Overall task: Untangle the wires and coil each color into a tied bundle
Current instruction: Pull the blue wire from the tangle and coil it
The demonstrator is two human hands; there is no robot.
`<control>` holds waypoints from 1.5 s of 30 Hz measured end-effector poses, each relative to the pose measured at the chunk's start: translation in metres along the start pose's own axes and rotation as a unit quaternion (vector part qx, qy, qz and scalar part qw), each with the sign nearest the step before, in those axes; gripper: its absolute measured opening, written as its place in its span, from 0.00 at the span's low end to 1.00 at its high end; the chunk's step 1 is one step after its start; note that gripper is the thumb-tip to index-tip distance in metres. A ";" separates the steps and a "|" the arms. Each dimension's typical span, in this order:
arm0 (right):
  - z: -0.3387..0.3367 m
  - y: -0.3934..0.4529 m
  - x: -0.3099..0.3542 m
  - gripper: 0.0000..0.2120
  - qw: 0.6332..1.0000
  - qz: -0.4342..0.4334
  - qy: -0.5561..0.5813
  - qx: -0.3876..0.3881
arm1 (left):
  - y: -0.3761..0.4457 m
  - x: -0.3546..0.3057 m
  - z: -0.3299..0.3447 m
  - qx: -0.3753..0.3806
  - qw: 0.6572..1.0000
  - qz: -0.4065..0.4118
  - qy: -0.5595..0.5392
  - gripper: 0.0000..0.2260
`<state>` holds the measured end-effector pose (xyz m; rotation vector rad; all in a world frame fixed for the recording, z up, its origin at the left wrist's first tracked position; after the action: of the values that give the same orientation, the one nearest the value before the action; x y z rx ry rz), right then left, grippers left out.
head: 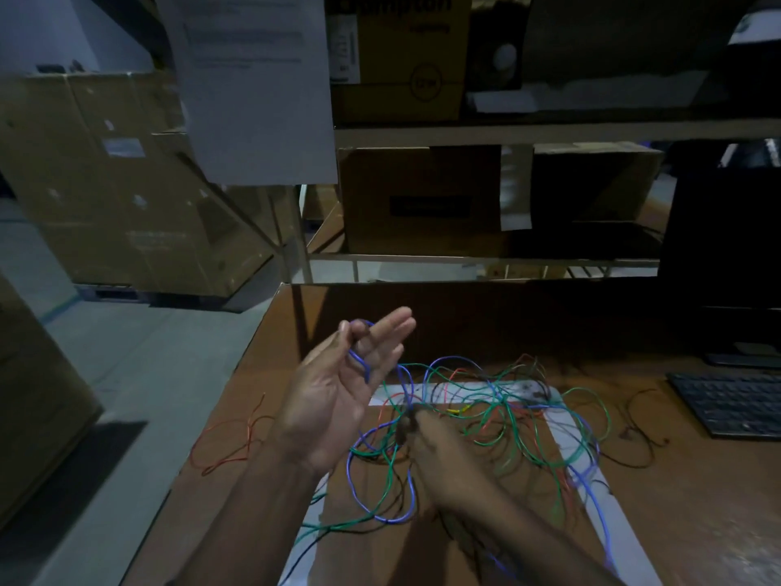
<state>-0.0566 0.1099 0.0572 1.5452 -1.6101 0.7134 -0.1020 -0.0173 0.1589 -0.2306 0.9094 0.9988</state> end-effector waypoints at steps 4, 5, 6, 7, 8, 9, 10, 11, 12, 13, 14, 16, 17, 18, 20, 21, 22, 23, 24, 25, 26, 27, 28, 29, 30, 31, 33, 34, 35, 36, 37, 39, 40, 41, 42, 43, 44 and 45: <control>0.009 -0.022 0.008 0.12 0.985 -0.029 -0.099 0.141 | 0.014 0.000 -0.019 -0.029 0.996 0.032 0.074 0.14; 0.010 -0.028 0.011 0.12 0.976 -0.036 -0.131 0.169 | 0.018 -0.001 -0.024 -0.036 0.991 0.047 0.123 0.14; 0.009 -0.032 0.013 0.13 0.971 -0.045 -0.146 0.183 | 0.022 0.000 -0.029 -0.039 0.980 0.060 0.186 0.14; 0.005 -0.036 0.018 0.16 0.972 -0.062 -0.141 0.176 | 0.024 0.003 -0.038 -0.041 0.965 0.067 0.251 0.14; -0.001 -0.037 0.024 0.17 0.977 -0.074 -0.126 0.156 | 0.026 0.006 -0.045 -0.036 0.949 0.063 0.306 0.15; -0.011 -0.038 0.031 0.17 0.984 -0.084 -0.106 0.120 | 0.027 0.010 -0.052 -0.033 0.938 0.051 0.340 0.15; -0.022 -0.037 0.036 0.14 0.989 -0.091 -0.089 0.077 | 0.026 0.014 -0.056 -0.034 0.935 0.035 0.352 0.16; -0.034 -0.034 0.038 0.13 0.992 -0.097 -0.074 0.031 | 0.024 0.018 -0.059 -0.032 0.932 0.022 0.360 0.16; -0.046 -0.030 0.044 0.13 0.992 -0.107 -0.064 -0.017 | 0.021 0.020 -0.059 -0.027 0.928 0.010 0.371 0.17; -0.056 -0.026 0.050 0.14 0.990 -0.114 -0.063 -0.053 | 0.018 0.024 -0.057 -0.019 0.923 -0.004 0.384 0.18; -0.063 -0.021 0.054 0.14 0.987 -0.120 -0.064 -0.083 | 0.014 0.027 -0.054 -0.008 0.921 -0.024 0.388 0.20; -0.074 -0.011 0.059 0.13 0.980 -0.127 -0.050 -0.146 | 0.008 0.035 -0.045 0.019 0.932 -0.071 0.356 0.21; -0.079 -0.006 0.059 0.13 0.976 -0.124 -0.042 -0.176 | 0.006 0.038 -0.041 0.034 0.939 -0.087 0.330 0.21; -0.083 -0.001 0.057 0.13 0.972 -0.114 -0.037 -0.200 | 0.003 0.040 -0.037 0.048 0.947 -0.100 0.300 0.21; -0.089 0.009 0.053 0.13 0.969 -0.102 -0.042 -0.221 | 0.000 0.042 -0.030 0.072 0.965 -0.122 0.219 0.21; -0.090 0.012 0.050 0.14 0.969 -0.096 -0.047 -0.223 | -0.001 0.041 -0.026 0.081 0.975 -0.133 0.158 0.20; -0.088 0.015 0.046 0.15 0.970 -0.085 -0.043 -0.223 | -0.002 0.038 -0.024 0.088 0.981 -0.146 0.088 0.19; -0.086 0.017 0.042 0.16 0.972 -0.074 -0.038 -0.221 | -0.001 0.035 -0.023 0.095 0.982 -0.160 0.018 0.17; -0.081 0.017 0.038 0.18 0.973 -0.067 -0.034 -0.217 | 0.000 0.031 -0.022 0.101 0.979 -0.173 -0.047 0.15; -0.075 0.016 0.036 0.19 0.975 -0.062 -0.030 -0.211 | 0.001 0.027 -0.023 0.108 0.972 -0.186 -0.097 0.14; -0.068 0.014 0.032 0.20 0.977 -0.056 -0.027 -0.206 | 0.002 0.023 -0.024 0.118 0.964 -0.197 -0.137 0.14; -0.061 0.012 0.028 0.20 0.978 -0.049 -0.025 -0.201 | 0.004 0.020 -0.026 0.126 0.957 -0.202 -0.167 0.15; -0.055 0.010 0.024 0.19 0.980 -0.042 -0.022 -0.195 | 0.005 0.018 -0.027 0.126 0.952 -0.204 -0.190 0.16; -0.049 0.007 0.021 0.17 0.981 -0.034 -0.016 -0.192 | 0.006 0.016 -0.030 0.119 0.949 -0.204 -0.207 0.16; -0.045 0.003 0.018 0.16 0.980 -0.031 -0.001 -0.195 | 0.008 0.014 -0.033 0.109 0.947 -0.205 -0.224 0.17; -0.041 -0.001 0.014 0.15 0.979 -0.031 0.017 -0.201 | 0.009 0.012 -0.036 0.105 0.943 -0.205 -0.241 0.18; -0.036 -0.007 0.005 0.13 0.974 -0.027 0.044 -0.219 | 0.012 0.006 -0.041 0.112 0.942 -0.194 -0.251 0.22; -0.033 -0.010 -0.001 0.11 0.971 -0.019 0.050 -0.232 | 0.014 0.001 -0.044 0.114 0.947 -0.179 -0.243 0.23; -0.030 -0.012 -0.009 0.11 0.968 -0.005 0.051 -0.244 | 0.016 -0.003 -0.047 0.109 0.953 -0.160 -0.232 0.23; -0.026 -0.015 -0.016 0.12 0.967 0.007 0.044 -0.252 | 0.018 -0.007 -0.050 0.099 0.960 -0.141 -0.219 0.23; -0.021 -0.018 -0.023 0.13 0.968 0.017 0.024 -0.249 | 0.020 -0.010 -0.052 0.085 0.967 -0.126 -0.205 0.23; -0.009 -0.021 -0.028 0.13 0.980 0.038 -0.055 -0.186 | 0.022 -0.013 -0.054 0.057 0.979 -0.093 -0.172 0.22; -0.002 -0.023 -0.027 0.11 0.982 0.050 -0.117 -0.139 | 0.023 -0.012 -0.053 0.048 0.984 -0.076 -0.153 0.22; 0.004 -0.022 -0.025 0.10 0.977 0.054 -0.182 -0.092 | 0.024 -0.010 -0.053 0.041 0.989 -0.060 -0.129 0.22; 0.008 -0.021 -0.020 0.10 0.967 0.059 -0.243 -0.045 | 0.025 -0.007 -0.052 0.034 0.994 -0.042 -0.099 0.21; 0.010 -0.020 -0.014 0.11 0.957 0.056 -0.284 -0.008 | 0.027 -0.004 -0.053 0.030 0.997 -0.021 -0.061 0.21; 0.011 -0.019 -0.005 0.11 0.953 0.036 -0.302 0.018 | 0.030 -0.001 -0.053 0.030 0.999 -0.005 -0.023 0.21; 0.011 -0.018 0.004 0.11 0.953 0.007 -0.302 0.036 | 0.033 0.003 -0.055 0.029 0.999 0.003 0.014 0.21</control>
<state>-0.0399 0.0972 0.0525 1.9273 -2.0463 0.3130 -0.1580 -0.0279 0.1296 -0.1932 0.9634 0.9749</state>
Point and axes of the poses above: each hand's wrist, its own y-axis towards the middle knuckle, its own z-axis out of the palm, x = y × z, the point moved 4 cm from there along y, towards the middle knuckle
